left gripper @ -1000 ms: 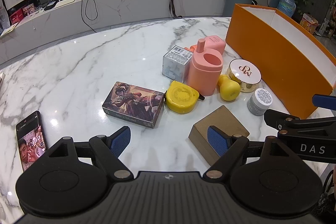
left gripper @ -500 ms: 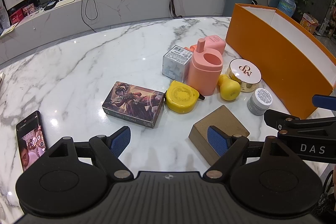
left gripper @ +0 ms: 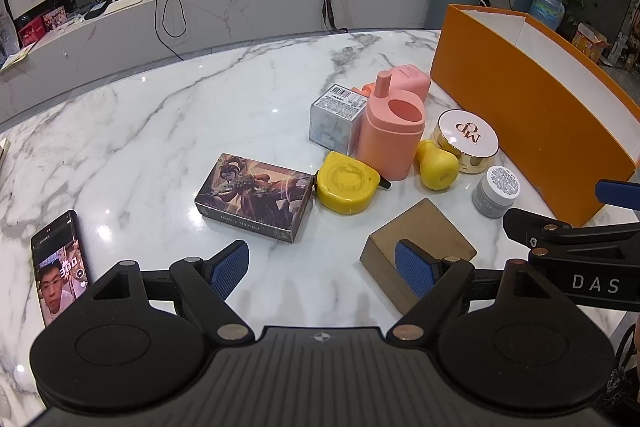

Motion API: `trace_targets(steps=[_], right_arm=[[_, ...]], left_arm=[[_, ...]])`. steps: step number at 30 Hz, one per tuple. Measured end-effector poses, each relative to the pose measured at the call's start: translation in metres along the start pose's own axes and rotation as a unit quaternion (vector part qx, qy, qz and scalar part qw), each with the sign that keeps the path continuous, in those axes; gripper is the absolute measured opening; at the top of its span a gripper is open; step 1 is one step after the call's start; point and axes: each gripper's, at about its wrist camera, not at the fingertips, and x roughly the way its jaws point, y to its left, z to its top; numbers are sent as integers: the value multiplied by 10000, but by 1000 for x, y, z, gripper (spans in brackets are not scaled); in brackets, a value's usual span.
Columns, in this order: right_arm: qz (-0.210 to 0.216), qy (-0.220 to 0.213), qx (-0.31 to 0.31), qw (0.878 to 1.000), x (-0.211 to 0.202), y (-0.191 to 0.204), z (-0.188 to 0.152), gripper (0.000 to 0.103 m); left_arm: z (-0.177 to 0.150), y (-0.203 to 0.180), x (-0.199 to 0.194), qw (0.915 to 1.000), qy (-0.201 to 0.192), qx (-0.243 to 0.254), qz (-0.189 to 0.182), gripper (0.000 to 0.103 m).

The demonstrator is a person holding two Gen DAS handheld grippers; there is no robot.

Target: Organize rigid objects

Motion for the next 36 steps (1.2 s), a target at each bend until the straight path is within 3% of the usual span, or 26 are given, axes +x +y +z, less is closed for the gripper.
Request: trace_targets(steps=[36], right_arm=[[30, 122, 17, 9999, 10, 0, -6, 101]], left_arm=[[-6, 5, 4, 10000, 28, -1, -57, 97]])
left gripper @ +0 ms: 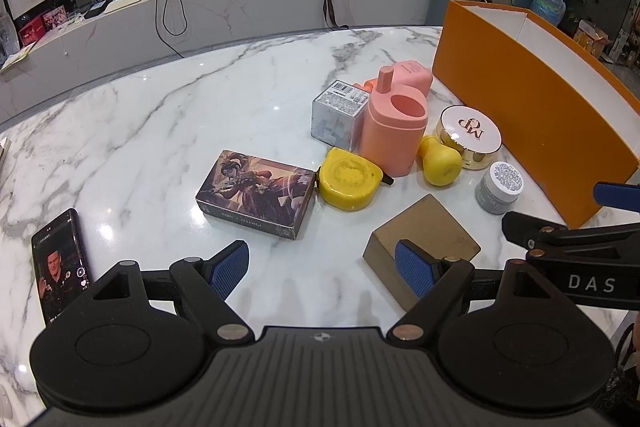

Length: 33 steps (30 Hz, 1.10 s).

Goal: Organize rigid objects
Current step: 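Grasp the tan cardboard box with the right tool while the left tool grasps the card-game box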

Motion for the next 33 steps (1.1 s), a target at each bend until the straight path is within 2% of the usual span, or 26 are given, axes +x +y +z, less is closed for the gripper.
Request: trace_targets(steps=[4, 11, 17, 21, 26, 27, 28, 30, 33], right_arm=[[47, 47, -103, 9999, 1, 0, 0, 101], [97, -5, -76, 9999, 7, -9, 4, 101], [829, 364, -67, 9959, 16, -3, 3, 101], [1235, 358, -408, 9909, 13, 16, 0, 101], [1430, 382, -657, 9868, 20, 32, -4, 100], [1455, 408, -685, 9861, 23, 34, -4, 97], [1494, 421, -707, 9853, 26, 37, -5, 89], [1532, 492, -776, 9839, 33, 41, -6, 79], [1518, 535, -919, 9827, 44, 49, -9, 77]], left_arm=[[1, 3, 1, 10000, 25, 28, -69, 97], [-1, 20, 18, 9999, 103, -111, 45, 97], [7, 50, 34, 9972, 91, -730, 156, 97], [13, 67, 37, 9943, 85, -1033, 232, 97], [14, 74, 37, 9932, 75, -1130, 283, 97], [15, 73, 38, 9934, 82, -1115, 270, 97], [14, 72, 39, 9937, 91, -1088, 269, 97], [13, 71, 41, 9940, 116, -1058, 266, 97], [14, 70, 45, 9940, 152, -1060, 215, 97]])
